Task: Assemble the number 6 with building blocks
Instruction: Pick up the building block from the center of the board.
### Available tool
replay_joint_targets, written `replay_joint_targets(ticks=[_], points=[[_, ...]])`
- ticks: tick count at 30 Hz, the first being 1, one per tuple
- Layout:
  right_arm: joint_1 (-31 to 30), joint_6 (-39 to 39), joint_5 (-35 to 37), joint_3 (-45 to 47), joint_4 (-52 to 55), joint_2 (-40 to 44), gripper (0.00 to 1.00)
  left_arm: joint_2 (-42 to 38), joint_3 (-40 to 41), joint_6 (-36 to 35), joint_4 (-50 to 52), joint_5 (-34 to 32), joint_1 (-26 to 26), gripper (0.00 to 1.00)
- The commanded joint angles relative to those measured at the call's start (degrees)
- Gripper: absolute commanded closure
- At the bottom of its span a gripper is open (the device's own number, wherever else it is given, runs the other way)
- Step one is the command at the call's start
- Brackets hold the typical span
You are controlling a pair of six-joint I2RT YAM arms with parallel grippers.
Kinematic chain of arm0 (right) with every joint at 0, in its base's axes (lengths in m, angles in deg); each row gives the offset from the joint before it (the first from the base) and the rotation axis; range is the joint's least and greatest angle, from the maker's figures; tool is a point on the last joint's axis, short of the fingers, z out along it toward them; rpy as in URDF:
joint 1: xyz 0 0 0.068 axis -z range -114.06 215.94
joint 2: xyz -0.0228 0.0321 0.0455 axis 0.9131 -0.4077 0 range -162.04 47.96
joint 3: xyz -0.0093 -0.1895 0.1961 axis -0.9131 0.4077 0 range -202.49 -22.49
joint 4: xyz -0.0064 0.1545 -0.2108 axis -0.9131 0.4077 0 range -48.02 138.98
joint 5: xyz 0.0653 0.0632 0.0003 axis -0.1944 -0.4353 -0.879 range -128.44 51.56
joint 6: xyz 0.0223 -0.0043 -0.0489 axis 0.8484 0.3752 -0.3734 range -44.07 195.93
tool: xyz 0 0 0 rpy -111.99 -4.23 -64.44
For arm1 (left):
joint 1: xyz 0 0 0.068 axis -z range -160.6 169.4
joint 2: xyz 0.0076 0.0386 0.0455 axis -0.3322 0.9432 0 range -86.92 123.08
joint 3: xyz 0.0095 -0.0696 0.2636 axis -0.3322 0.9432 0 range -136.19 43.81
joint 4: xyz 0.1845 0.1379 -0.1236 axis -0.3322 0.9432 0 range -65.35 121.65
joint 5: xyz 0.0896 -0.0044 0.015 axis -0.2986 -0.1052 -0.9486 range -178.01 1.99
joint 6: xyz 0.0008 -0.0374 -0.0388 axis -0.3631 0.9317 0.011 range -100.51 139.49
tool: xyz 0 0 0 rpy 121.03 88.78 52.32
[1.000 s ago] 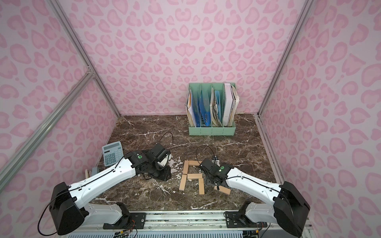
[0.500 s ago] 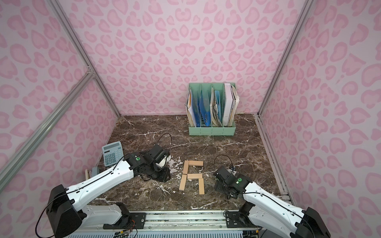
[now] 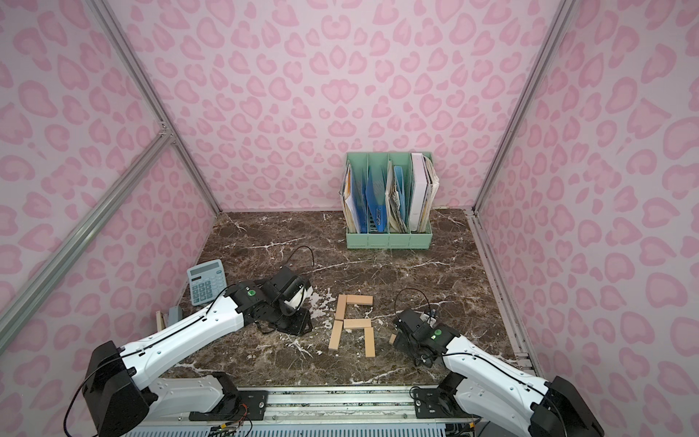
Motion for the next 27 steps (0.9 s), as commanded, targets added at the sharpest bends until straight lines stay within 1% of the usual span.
replay_joint_targets(ticks=[1, 6, 8, 11, 14, 17, 20, 23, 25, 27], points=[[-1.69, -0.46, -3.43, -1.88, -0.88, -2.06, 0.27, -0.07, 0.25, -0.34, -0.38, 0.44, -0.14, 0.6], [-6.51, 1.28, -3.82, -5.95, 2.65, -0.84, 0.29, 0.33, 0.29, -0.04, -0.8, 0.19, -0.32, 0.61], [-6.79, 1.45, -3.67, -7.22, 5.55, 0.58, 0.29, 0.54, 0.2, 0.13, -0.98, 0.09, -0.3, 0.61], [-6.77, 0.32, -1.61, -9.09, 9.65, 3.15, 0.29, 0.55, 0.52, 0.57, -1.55, 0.21, -0.36, 0.61], [-6.4, -3.95, 0.0, -10.04, 10.15, 2.88, 0.26, 0.96, 0.9, 0.98, -2.38, 0.68, -0.37, 0.61], [-6.12, -10.47, -0.04, -11.08, 7.86, -0.97, 0.23, 1.43, 0.65, 1.02, -2.52, 0.91, -0.38, 0.61], [-5.98, -21.36, 2.02, -16.05, 5.2, -5.99, 0.21, 1.17, 0.46, 0.78, -1.93, 0.48, -0.38, 0.61], [-3.97, -39.93, 4.52, -24.81, 1.76, -9.87, 0.2, 0.81, 0.87, 0.58, -1.27, 0.34, -0.59, 0.61], [-0.47, -56.7, 1.7, -31.46, 0.75, -13.09, 0.19, 0.4, 1.06, 0.5, -0.95, 0.39, -0.77, 0.61], [2.62, -68.93, 0.05, -36.17, 2.71, -16.61, 0.17, 0.05, 1.1, 0.36, -0.68, 0.44, -0.71, 0.61]])
